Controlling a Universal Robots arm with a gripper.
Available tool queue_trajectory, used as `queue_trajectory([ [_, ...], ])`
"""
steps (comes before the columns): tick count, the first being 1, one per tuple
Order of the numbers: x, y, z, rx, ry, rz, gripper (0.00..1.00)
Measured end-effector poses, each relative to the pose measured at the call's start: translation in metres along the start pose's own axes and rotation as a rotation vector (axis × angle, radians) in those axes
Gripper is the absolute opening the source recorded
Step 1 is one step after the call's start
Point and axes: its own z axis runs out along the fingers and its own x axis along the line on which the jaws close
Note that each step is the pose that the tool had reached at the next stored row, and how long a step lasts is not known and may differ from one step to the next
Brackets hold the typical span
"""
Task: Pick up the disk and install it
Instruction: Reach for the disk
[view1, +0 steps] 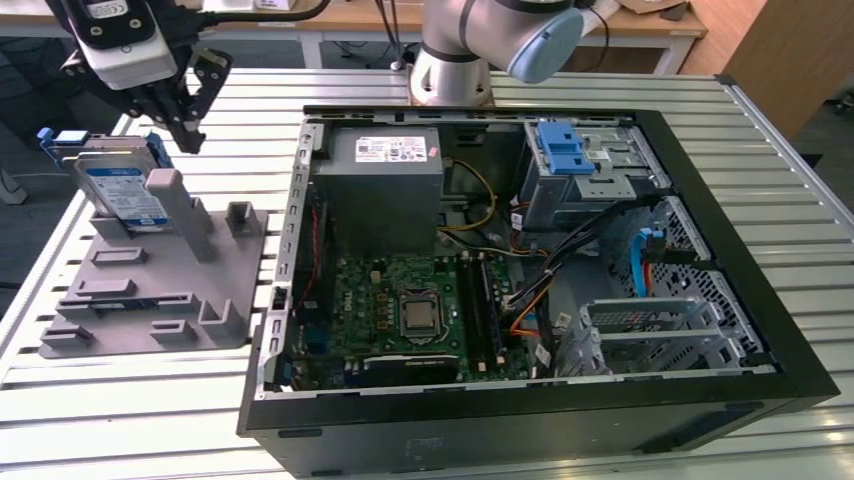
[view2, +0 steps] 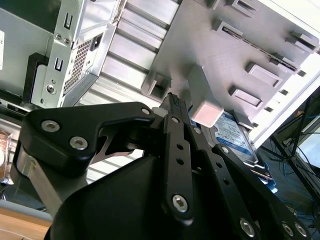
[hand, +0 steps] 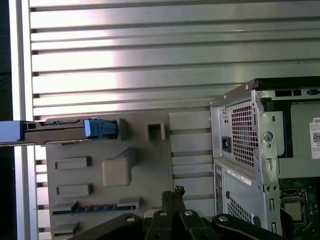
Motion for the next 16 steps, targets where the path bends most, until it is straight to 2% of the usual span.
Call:
queue_trajectory([
  [16, 0.0062, -0.0005, 0.0009, 0.0, -0.0001, 0.0, 0.11],
])
